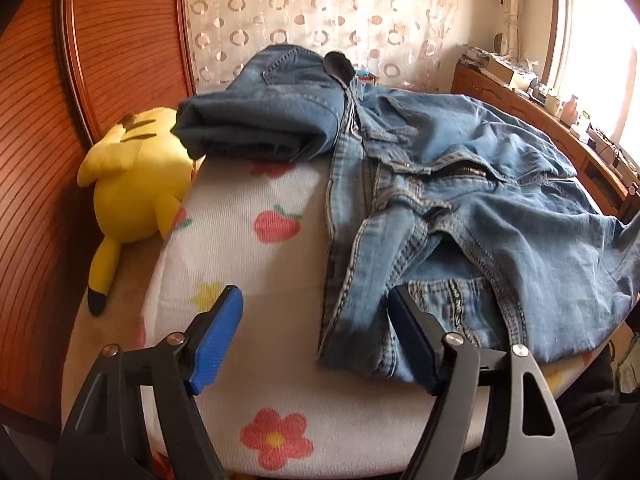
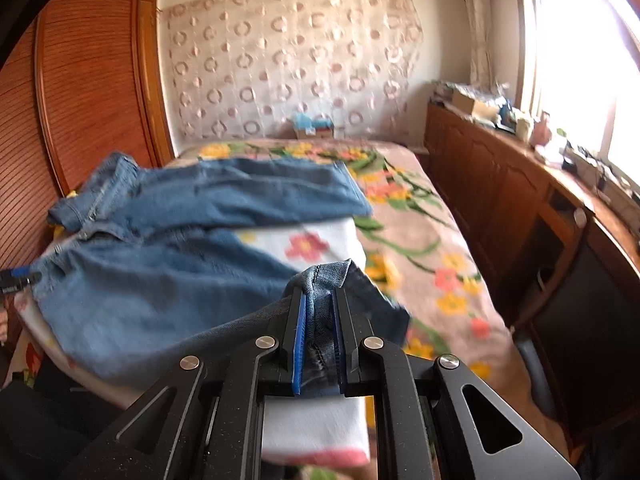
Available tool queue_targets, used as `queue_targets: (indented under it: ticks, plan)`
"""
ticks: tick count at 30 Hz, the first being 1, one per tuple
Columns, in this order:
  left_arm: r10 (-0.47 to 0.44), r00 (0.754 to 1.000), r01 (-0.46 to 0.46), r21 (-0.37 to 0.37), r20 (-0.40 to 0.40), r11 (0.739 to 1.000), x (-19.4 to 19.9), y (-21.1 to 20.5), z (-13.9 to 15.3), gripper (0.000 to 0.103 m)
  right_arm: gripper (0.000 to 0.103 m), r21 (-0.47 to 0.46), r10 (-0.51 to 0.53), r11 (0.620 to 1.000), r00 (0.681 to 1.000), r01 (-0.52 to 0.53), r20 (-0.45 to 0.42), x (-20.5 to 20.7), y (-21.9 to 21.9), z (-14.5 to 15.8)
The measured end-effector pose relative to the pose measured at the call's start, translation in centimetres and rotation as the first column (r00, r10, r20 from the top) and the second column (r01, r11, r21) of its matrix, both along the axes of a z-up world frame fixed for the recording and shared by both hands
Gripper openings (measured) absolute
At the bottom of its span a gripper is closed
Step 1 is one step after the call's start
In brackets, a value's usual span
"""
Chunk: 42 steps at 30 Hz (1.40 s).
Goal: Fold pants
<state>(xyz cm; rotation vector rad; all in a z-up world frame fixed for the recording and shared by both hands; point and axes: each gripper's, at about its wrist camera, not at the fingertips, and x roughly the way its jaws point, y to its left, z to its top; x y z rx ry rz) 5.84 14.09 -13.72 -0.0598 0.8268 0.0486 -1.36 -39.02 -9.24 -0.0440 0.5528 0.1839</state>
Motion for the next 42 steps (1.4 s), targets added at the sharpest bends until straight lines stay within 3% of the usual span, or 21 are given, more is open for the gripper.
queue_targets:
  ticks: [10, 14, 18, 27, 37, 42]
  plan:
    - [-0.018, 1.0, 0.018, -0.048, -0.005, 0.999, -0.3, 0.2, -1.1, 0.063, 0.012, 0.006, 0.019, 1.0, 0.999, -0.019, -0.043, 2.2, 0.5, -2.0]
    - [-0.063, 0.998, 0.064, -0.082, 0.01, 0.995, -0.5, -0.4, -1.0, 0.032, 0.012, 0.007, 0.007, 1.0, 0.999, -0.006, -0.054, 2.8, 0.6, -1.2]
    - [-0.071, 0.997, 0.072, -0.057, 0.022, 0.996, -0.7, -1.4, -0.3, 0.01, 0.012, 0.012, -0.007, 1.0, 0.999, 0.008, -0.045, 2.6, 0.7, -0.6]
    - [-0.087, 0.991, 0.088, -0.01, 0.106, 0.996, -2.4, -2.4, 3.9, 0.006, 0.01, 0.01, -0.019, 1.0, 1.0, 0.019, 0.003, 1.2, -0.3, 1.2]
    - [-0.092, 0.963, 0.089, 0.021, 0.254, 0.996, -5.5, -3.3, 10.3, 0.006, 0.008, 0.003, -0.046, 0.999, 0.989, 0.046, 0.14, -1.8, -1.0, 5.6]
    - [-0.109, 0.952, 0.102, 0.041, 0.285, 0.994, -6.2, -3.3, 12.1, 0.006, 0.008, -0.019, -0.009, 1.0, 0.978, 0.013, 0.209, -2.2, 0.0, 7.7]
